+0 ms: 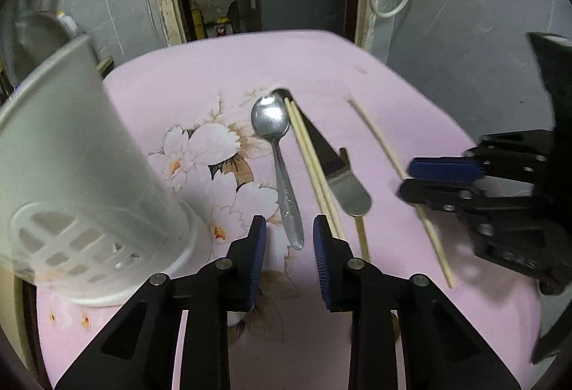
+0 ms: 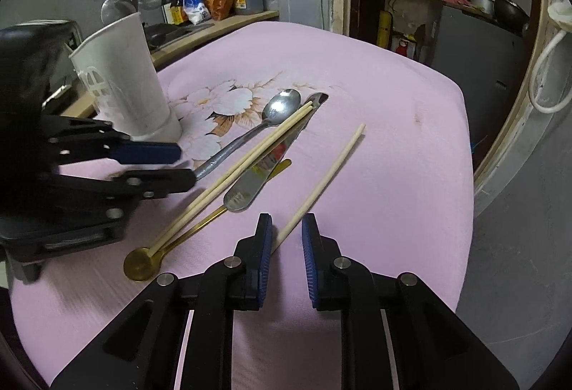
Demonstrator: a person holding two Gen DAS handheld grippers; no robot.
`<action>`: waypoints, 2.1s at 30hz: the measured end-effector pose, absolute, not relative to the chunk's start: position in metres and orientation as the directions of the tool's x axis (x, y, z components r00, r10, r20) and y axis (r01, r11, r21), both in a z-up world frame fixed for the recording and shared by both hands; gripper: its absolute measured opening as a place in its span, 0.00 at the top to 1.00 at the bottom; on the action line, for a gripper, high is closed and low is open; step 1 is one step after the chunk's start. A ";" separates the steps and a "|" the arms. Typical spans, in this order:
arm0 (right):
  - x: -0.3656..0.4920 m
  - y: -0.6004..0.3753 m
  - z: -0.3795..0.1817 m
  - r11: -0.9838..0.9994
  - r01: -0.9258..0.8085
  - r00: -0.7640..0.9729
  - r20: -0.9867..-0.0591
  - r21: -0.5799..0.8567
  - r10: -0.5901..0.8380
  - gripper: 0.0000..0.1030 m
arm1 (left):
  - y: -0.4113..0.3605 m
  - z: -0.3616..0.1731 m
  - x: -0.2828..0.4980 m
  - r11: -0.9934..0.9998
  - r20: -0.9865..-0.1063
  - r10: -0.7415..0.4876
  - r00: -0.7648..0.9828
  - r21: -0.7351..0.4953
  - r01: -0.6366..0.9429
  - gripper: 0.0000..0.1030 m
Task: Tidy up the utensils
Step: 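Grasp the loose wooden chopstick with the right tool while the left tool grasps the silver spoon handle, then lift the chopstick with the right tool while the left tool lifts the silver spoon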
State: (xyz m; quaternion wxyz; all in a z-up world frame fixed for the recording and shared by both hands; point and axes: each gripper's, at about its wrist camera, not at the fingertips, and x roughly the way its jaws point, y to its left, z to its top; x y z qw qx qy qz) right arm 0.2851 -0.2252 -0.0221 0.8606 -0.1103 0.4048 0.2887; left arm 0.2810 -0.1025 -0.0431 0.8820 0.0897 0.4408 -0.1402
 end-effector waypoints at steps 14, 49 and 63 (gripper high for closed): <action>0.294 -0.231 -0.026 0.815 -0.565 0.475 -0.759 0.126 0.446 0.84 | -0.120 -0.052 0.313 0.953 -0.838 -0.097 0.537 0.077 0.293 0.91; 0.208 -0.217 -0.030 0.735 -0.676 0.444 -0.818 -0.039 0.366 0.76 | -0.074 -0.029 0.191 0.911 -0.871 -0.155 0.466 0.057 0.409 0.85; 0.249 -0.200 -0.035 0.717 -0.697 0.392 -0.828 0.016 0.400 0.74 | -0.098 -0.044 0.244 0.880 -0.881 -0.100 0.463 0.139 0.455 0.67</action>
